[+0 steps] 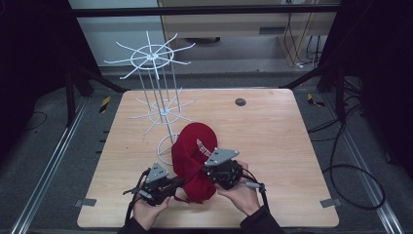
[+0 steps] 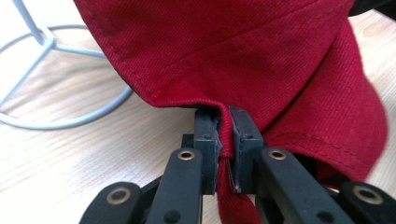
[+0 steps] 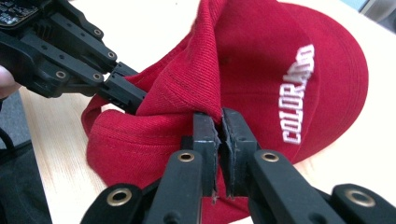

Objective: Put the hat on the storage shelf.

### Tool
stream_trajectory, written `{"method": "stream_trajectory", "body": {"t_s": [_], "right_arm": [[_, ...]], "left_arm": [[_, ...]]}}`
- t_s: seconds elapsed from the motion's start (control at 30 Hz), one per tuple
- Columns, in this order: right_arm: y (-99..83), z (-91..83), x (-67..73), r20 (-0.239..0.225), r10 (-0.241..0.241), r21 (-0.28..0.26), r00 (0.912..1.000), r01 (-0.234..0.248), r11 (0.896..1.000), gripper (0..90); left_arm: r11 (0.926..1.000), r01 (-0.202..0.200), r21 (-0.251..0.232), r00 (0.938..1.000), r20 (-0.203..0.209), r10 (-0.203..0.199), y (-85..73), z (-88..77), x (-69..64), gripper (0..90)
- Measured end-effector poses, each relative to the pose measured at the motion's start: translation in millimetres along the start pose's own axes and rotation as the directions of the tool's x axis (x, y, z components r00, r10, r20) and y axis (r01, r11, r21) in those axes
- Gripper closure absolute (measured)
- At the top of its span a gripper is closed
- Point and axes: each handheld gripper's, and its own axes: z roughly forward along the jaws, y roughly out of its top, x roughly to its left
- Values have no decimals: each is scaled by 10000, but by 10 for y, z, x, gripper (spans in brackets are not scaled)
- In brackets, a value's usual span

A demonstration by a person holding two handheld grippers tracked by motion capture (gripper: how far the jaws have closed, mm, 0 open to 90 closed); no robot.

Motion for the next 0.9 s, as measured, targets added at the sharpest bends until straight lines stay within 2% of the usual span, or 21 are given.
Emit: {"method": "stream_trajectory", "body": {"t_s": [0.13,0.37,0.5,0.53,0.57,0.6,0.63,0.67,0.73,0.83,0.87,0.9], "right_arm": [[-88,15,-45,152,187,281,9997,-191,9994,856],[-203,87,-102,341,528,410,9980,-542,9977,833],[-238,111,-119,61,759,-93,9971,-758,9971,798],[-243,75,-139,-146,865,-420,9961,-870,9953,769],[-243,75,-139,-146,865,-420,9961,-870,9953,769],[-258,9,-178,-238,1051,-818,9942,-1067,9909,749],[-258,9,-178,-238,1051,-818,9942,-1067,9909,749],[-271,-26,-204,-186,1156,-920,9931,-1169,9889,733],[-326,-85,-278,280,1307,-1103,9910,-1269,9858,683],[-439,-103,-370,766,1667,-1077,9830,-1580,9815,623],[-551,-73,-448,1021,1833,-906,9777,-1744,9805,584],[-551,-73,-448,1021,1833,-906,9777,-1744,9805,584]], "left_arm": [[9990,-297,335,9996,10,297,-5,128,-58,825],[9948,-639,790,9978,-143,652,-60,223,-105,812],[9908,-789,1101,9957,-406,838,-91,236,-99,805],[9900,-813,1155,9954,-408,865,-94,241,-94,803],[9898,-800,1183,9953,-454,859,-97,246,-91,803],[9890,-825,1229,9951,-438,885,-98,248,-85,797],[9892,-801,1230,9954,-429,859,-100,245,-85,797],[9892,-832,1208,9950,-455,893,-100,236,-83,783],[9901,-785,1164,9954,-457,843,-102,199,-76,717],[9929,-753,920,9952,-561,806,-110,93,-65,619],[9961,-667,578,9953,-660,705,-100,-10,-43,569],[9961,-667,578,9953,-660,705,-100,-10,-43,556]]}}
